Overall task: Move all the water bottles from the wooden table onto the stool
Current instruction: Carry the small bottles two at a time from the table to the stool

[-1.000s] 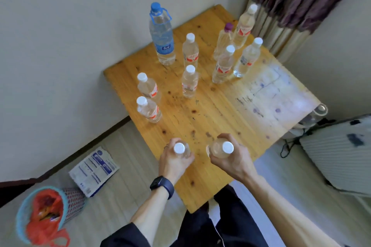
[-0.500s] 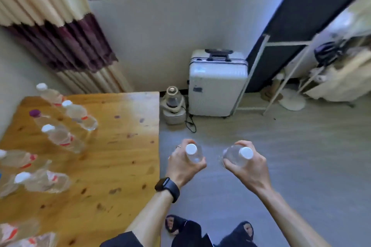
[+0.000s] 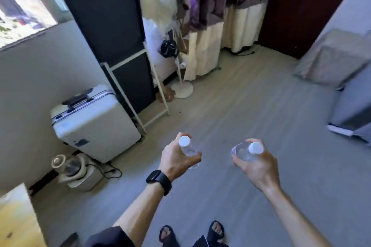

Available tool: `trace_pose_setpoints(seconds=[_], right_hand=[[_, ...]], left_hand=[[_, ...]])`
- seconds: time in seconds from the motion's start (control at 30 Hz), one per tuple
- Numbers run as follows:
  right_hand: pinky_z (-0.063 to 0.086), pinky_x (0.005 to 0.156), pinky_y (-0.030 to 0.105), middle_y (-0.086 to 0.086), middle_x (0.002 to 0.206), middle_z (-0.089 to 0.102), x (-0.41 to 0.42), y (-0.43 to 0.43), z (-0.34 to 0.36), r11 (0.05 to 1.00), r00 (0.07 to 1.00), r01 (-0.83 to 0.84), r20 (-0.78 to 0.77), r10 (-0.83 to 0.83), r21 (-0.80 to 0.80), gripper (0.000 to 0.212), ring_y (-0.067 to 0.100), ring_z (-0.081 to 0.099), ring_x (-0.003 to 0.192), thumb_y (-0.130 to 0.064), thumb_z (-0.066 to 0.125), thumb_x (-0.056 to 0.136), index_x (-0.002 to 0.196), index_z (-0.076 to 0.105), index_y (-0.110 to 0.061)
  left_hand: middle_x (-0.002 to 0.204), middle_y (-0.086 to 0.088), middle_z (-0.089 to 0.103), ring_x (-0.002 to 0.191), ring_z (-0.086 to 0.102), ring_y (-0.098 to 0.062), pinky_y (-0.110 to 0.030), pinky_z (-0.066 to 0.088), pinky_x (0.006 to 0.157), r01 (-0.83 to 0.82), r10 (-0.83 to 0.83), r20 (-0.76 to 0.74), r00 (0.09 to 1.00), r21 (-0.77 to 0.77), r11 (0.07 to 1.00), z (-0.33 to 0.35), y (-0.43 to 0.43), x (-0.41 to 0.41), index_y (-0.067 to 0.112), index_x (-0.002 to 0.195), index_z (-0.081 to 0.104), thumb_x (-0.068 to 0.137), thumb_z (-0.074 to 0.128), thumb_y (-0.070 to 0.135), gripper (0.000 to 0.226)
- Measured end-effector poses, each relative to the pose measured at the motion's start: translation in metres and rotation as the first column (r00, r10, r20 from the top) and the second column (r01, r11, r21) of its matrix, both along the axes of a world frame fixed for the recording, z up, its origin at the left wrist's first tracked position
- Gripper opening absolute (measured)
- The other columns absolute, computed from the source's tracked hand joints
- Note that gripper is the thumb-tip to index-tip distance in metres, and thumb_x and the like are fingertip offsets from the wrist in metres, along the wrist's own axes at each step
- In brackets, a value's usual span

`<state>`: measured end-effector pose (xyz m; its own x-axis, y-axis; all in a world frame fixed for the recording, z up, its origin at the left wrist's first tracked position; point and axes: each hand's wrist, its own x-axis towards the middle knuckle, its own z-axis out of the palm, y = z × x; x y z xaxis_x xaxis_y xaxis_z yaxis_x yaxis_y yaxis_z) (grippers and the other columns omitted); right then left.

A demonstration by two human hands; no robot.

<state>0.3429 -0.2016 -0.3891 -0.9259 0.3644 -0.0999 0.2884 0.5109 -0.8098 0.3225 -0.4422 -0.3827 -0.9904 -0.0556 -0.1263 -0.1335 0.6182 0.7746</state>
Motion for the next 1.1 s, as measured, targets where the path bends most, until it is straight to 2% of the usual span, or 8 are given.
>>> trace_pose_setpoints(seconds=[0.17,0.3,0.47,0.67,0.8,1.0,1.1], right_hand=[[0.053,0.073,0.029,-0.015,0.085,0.070,-0.019,0.072,0.005,0.984,0.983,0.176,-0.045,-0.177,-0.008,0.050,0.015,0.069,0.080,-0.038,0.090,0.061,0.098,0.058,-0.031],[0.054,0.075,0.031,-0.013,0.087,0.070,-0.044,0.118,0.010,0.965,0.965,0.261,-0.016,-0.261,-0.007,0.050,0.016,0.068,0.083,-0.043,0.088,0.062,0.100,0.057,-0.034],[0.050,0.071,0.022,-0.018,0.087,0.069,-0.097,0.169,0.018,0.944,0.943,0.331,0.015,-0.331,0.003,0.048,0.006,0.066,0.085,-0.045,0.087,0.063,0.100,0.057,-0.036],[0.047,0.067,0.019,-0.018,0.088,0.069,-0.176,0.223,0.030,0.907,0.906,0.421,0.033,-0.422,0.017,0.048,0.007,0.066,0.085,-0.040,0.088,0.063,0.101,0.058,-0.036],[0.046,0.068,0.020,-0.018,0.088,0.069,-0.224,0.266,0.038,0.876,0.876,0.482,0.026,-0.482,0.020,0.049,0.009,0.066,0.086,-0.039,0.088,0.063,0.103,0.059,-0.034],[0.046,0.068,0.021,-0.016,0.087,0.070,-0.303,0.352,0.038,0.832,0.832,0.555,0.007,-0.555,0.018,0.049,0.008,0.065,0.085,-0.041,0.088,0.063,0.102,0.060,-0.034],[0.051,0.072,0.026,-0.015,0.086,0.071,-0.351,0.406,0.032,0.817,0.817,0.577,0.015,-0.577,0.022,0.050,0.009,0.067,0.086,-0.049,0.084,0.060,0.103,0.062,-0.034]], left_hand=[[0.084,0.012,0.067,0.080,0.064,-0.014,-0.038,0.056,0.074,0.157,-0.157,0.015,0.988,0.005,0.988,0.008,0.074,-0.061,0.035,0.094,0.050,0.065,0.078,0.048,0.042],[0.087,0.014,0.065,0.082,0.062,-0.016,-0.031,0.053,0.073,0.296,-0.296,0.011,0.955,-0.040,0.954,0.009,0.125,-0.117,0.036,0.096,0.050,0.067,0.079,0.045,0.042],[0.088,0.012,0.067,0.084,0.064,-0.013,-0.032,0.055,0.072,0.391,-0.390,0.045,0.920,-0.009,0.920,0.008,0.183,-0.202,0.040,0.094,0.049,0.064,0.075,0.050,0.041],[0.087,0.014,0.065,0.082,0.063,-0.012,-0.023,0.047,0.066,0.514,-0.514,0.016,0.858,-0.007,0.858,0.018,0.253,-0.316,0.036,0.095,0.050,0.067,0.077,0.046,0.040],[0.087,0.012,0.065,0.082,0.062,-0.012,-0.023,0.046,0.065,0.558,-0.558,0.009,0.830,-0.028,0.829,0.025,0.303,-0.386,0.036,0.094,0.049,0.066,0.075,0.048,0.040],[0.083,0.013,0.067,0.080,0.064,-0.013,-0.030,0.053,0.071,0.609,-0.611,-0.010,0.792,-0.072,0.790,0.030,0.397,-0.482,0.032,0.095,0.052,0.067,0.077,0.046,0.040],[0.084,0.013,0.066,0.080,0.064,-0.014,-0.032,0.055,0.072,0.616,-0.618,-0.012,0.786,-0.074,0.784,0.031,0.453,-0.528,0.033,0.095,0.052,0.067,0.078,0.047,0.041]])
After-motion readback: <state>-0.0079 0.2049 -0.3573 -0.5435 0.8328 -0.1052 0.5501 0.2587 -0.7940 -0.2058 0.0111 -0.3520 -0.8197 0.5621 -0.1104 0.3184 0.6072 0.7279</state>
